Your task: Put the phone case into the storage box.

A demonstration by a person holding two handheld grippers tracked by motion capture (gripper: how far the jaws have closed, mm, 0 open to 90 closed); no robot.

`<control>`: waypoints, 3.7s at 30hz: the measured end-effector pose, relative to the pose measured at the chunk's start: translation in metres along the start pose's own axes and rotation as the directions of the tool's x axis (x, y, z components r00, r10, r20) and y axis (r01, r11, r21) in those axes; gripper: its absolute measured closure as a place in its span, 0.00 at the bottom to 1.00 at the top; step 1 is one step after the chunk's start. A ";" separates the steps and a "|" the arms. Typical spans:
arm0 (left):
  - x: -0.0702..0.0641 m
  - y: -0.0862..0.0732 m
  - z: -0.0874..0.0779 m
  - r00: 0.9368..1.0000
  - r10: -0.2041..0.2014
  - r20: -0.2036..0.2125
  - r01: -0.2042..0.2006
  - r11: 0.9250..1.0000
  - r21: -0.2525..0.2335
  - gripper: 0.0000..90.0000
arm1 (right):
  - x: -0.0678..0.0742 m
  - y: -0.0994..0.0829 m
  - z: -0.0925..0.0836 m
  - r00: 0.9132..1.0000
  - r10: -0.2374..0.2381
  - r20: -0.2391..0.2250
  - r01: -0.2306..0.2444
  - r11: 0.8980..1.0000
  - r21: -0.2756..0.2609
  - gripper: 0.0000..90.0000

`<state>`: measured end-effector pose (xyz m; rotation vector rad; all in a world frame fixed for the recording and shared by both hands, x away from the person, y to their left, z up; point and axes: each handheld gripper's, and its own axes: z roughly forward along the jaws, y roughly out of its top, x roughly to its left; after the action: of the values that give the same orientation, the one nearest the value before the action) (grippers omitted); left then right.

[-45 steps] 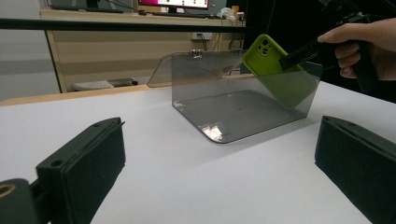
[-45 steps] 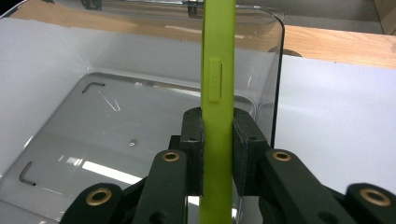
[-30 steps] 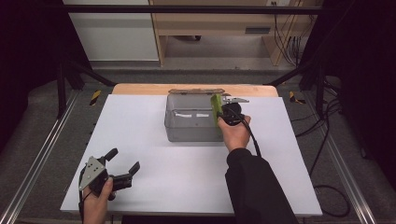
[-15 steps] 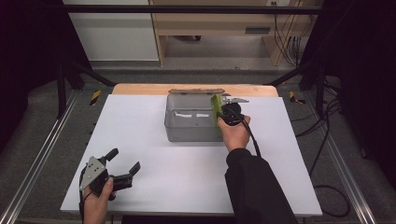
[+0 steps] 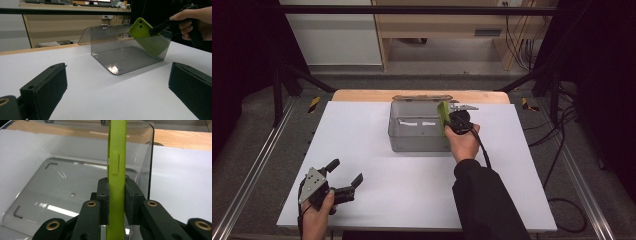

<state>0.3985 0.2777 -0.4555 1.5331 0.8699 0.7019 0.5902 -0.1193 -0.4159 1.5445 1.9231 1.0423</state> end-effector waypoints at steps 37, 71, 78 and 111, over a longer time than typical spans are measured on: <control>-0.001 0.000 0.000 1.000 -0.003 0.002 0.003 1.000 0.004 0.02 | 0.004 0.003 -0.014 1.000 -0.011 0.003 0.012 0.999 -0.040 0.78; -0.002 0.000 0.001 1.000 -0.002 0.004 0.002 1.000 0.007 0.02 | 0.007 0.007 -0.022 0.998 -0.013 -0.069 0.004 0.991 -0.137 0.72; -0.002 -0.001 0.001 1.000 0.000 0.004 -0.001 1.000 0.011 0.02 | 0.006 0.008 -0.026 0.996 0.006 -0.085 -0.019 0.988 -0.155 0.72; 0.011 -0.006 0.000 0.998 -0.057 -0.038 0.058 0.998 0.012 0.02 | 0.020 0.024 -0.032 0.991 -0.010 -0.136 -0.028 0.960 -0.278 0.52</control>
<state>0.4043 0.2873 -0.4619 1.5053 0.9449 0.6864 0.5758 -0.1065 -0.3759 1.3549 1.7630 1.3894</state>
